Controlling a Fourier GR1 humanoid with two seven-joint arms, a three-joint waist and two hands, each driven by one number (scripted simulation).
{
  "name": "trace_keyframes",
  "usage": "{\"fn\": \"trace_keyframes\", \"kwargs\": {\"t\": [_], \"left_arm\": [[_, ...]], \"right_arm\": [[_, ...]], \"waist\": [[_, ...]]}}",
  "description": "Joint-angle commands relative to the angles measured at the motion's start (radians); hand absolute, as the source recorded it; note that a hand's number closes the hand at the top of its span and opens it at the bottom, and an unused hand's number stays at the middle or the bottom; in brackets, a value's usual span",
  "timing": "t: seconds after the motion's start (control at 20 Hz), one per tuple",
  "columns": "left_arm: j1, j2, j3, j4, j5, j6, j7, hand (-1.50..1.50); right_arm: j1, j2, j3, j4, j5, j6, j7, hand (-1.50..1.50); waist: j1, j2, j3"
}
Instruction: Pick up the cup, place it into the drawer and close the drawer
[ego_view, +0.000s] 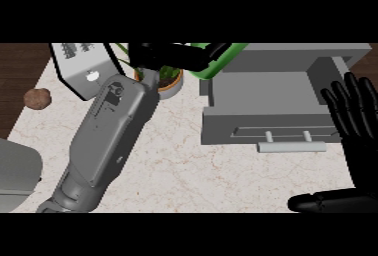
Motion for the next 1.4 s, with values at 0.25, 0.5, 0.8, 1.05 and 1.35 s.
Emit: {"fn": "trace_keyframes", "kwargs": {"t": [0.25, 0.5, 0.8, 1.05, 1.35], "left_arm": [[-0.107, -0.005, -0.124, 0.241, 0.105, 0.113, -0.108, 1.5], [-0.254, -0.005, -0.152, 0.463, 0.198, 0.161, -0.181, 1.5], [-0.293, -0.005, -0.247, 0.563, 0.281, 0.166, -0.18, 1.5], [-0.34, -0.005, -0.349, 0.627, 0.326, 0.194, -0.192, 1.5], [-0.347, -0.005, -0.408, 0.717, 0.355, 0.181, -0.229, 1.5]], "right_arm": [[-0.048, 0.012, 0.009, 0.091, 0.049, -0.017, -0.051, -1.5], [-0.04, 0.014, 0.024, 0.075, 0.047, -0.001, -0.064, -1.5], [-0.049, -0.038, -0.043, 0.099, -0.044, 0.053, -0.047, -1.5], [-0.084, -0.015, -0.009, 0.115, -0.015, 0.034, -0.054, -1.5], [-0.049, -0.016, -0.006, 0.062, -0.046, 0.051, -0.041, -1.5]], "waist": [[-0.005, 0.002, 0.0], [-0.034, 0.01, 0.0], [-0.043, 0.011, 0.001], [-0.059, 0.016, 0.001], [-0.091, 0.024, 0.001]]}}
